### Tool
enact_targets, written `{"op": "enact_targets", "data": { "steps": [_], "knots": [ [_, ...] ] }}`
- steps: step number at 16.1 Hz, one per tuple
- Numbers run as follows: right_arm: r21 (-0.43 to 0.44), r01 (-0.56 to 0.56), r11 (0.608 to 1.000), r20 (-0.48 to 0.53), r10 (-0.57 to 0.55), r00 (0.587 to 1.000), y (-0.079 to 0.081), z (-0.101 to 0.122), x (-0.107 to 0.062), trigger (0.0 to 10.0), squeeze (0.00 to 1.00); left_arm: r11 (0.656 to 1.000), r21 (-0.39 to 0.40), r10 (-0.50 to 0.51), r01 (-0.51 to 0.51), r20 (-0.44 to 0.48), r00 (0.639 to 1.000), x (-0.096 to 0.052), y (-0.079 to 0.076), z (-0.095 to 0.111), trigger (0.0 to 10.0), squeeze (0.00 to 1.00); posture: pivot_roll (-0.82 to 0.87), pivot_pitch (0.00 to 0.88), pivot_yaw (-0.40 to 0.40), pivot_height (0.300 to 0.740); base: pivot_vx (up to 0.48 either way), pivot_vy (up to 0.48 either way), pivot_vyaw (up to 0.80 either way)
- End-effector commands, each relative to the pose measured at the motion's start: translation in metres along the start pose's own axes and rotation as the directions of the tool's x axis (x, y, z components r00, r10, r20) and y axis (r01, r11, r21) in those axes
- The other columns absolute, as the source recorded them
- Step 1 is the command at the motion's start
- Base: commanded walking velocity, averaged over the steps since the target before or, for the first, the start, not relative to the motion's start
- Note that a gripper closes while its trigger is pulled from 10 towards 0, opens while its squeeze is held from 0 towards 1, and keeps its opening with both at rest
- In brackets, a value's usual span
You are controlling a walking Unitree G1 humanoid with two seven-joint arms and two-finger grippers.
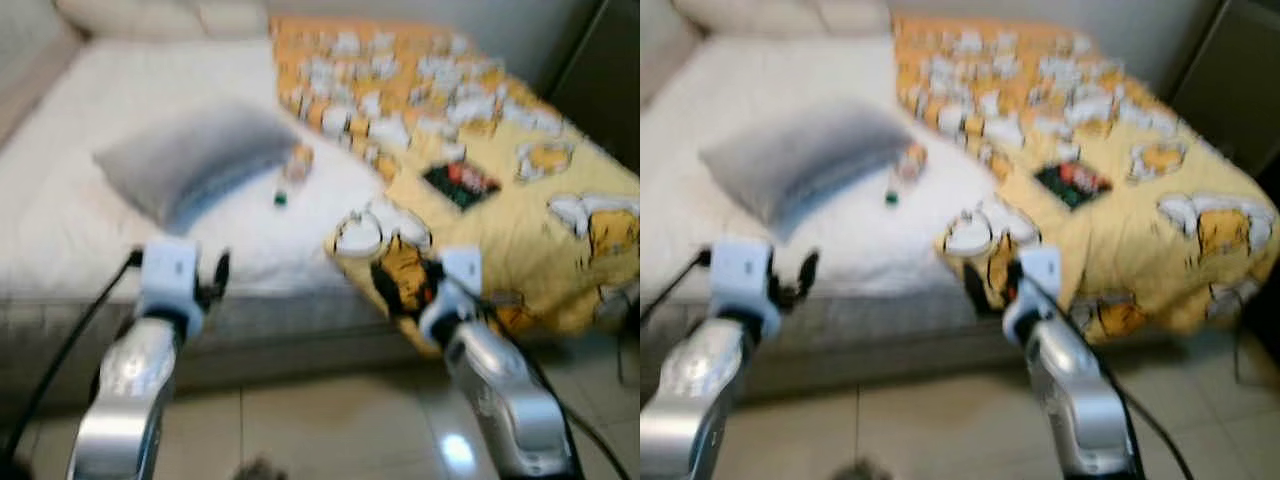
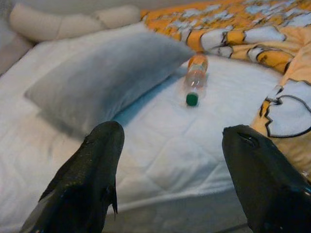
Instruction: Clean up the room
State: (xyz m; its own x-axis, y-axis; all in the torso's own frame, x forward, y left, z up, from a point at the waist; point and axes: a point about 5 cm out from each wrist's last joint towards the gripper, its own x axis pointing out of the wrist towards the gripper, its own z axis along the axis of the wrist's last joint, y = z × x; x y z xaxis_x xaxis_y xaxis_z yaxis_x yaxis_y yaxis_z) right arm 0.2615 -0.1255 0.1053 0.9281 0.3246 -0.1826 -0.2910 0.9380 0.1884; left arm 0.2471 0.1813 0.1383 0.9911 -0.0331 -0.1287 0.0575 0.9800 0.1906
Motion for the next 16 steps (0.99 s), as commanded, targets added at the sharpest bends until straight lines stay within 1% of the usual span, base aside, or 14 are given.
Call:
{"op": "enact_targets", "data": {
  "steps": [1, 5, 11, 12, 13, 16],
  "knots": [
    [-0.008, 0.008, 1.0, -0.012, -0.008, 1.0, -0.0018, -0.0022, 0.001, 10.0, 0.0, 1.0, 0.002, -0.01, 0.01, 0.009, 1.0, 0.0019, -0.0016, 0.0042, 10.0, 0.0, 0.09, 0.0, -0.03, 0.74, 0.262, 0.0, 0.8],
    [-0.01, -0.002, 1.0, -0.011, 0.002, 1.0, -0.0023, -0.0017, 0.0034, 10.0, 0.0, 1.0, 0.004, -0.012, 0.012, 0.006, 1.0, 0.002, -0.0023, 0.0039, 10.0, 0.0, 0.09, 0.0, -0.033, 0.74, 0.26, 0.0, 0.8],
    [-0.031, -0.011, 0.999, -0.013, 0.01, 1.0, -0.0029, -0.0007, 0.0063, 10.0, 0.0, 1.0, -0.002, -0.01, 0.01, -0.001, 1.0, 0.0005, -0.0044, 0.0028, 10.0, 0.0, 0.1, 0.0, -0.043, 0.74, 0.261, 0.0, 0.57],
    [0.003, 0.029, 1.0, -0.02, -0.029, 0.999, -0.0072, -0.0018, 0.0069, 10.0, 0.0, 1.0, -0.004, -0.011, 0.011, -0.002, 1.0, 0.0009, -0.0047, 0.0026, 10.0, 0.0, 0.1, 0.0, -0.044, 0.74, 0.259, 0.0, 0.0],
    [-0.029, 0.033, 0.999, -0.025, -0.034, 0.999, -0.0085, -0.0017, 0.0073, 10.0, 0.0, 1.0, -0.005, -0.013, 0.013, -0.002, 1.0, 0.0013, -0.005, 0.0026, 10.0, 0.0, 0.1, 0.0, -0.043, 0.74, 0.259, 0.0, 0.0],
    [-0.03, 0.068, 0.997, -0.04, -0.069, 0.997, -0.0113, -0.0027, 0.0066, 10.0, 0.0, 0.999, -0.013, -0.039, 0.039, -0.004, 0.999, 0.0035, -0.0081, 0.0017, 10.0, 0.0, 0.09, 0.0, -0.039, 0.74, 0.262, 0.0, 0.0]
  ]
}}
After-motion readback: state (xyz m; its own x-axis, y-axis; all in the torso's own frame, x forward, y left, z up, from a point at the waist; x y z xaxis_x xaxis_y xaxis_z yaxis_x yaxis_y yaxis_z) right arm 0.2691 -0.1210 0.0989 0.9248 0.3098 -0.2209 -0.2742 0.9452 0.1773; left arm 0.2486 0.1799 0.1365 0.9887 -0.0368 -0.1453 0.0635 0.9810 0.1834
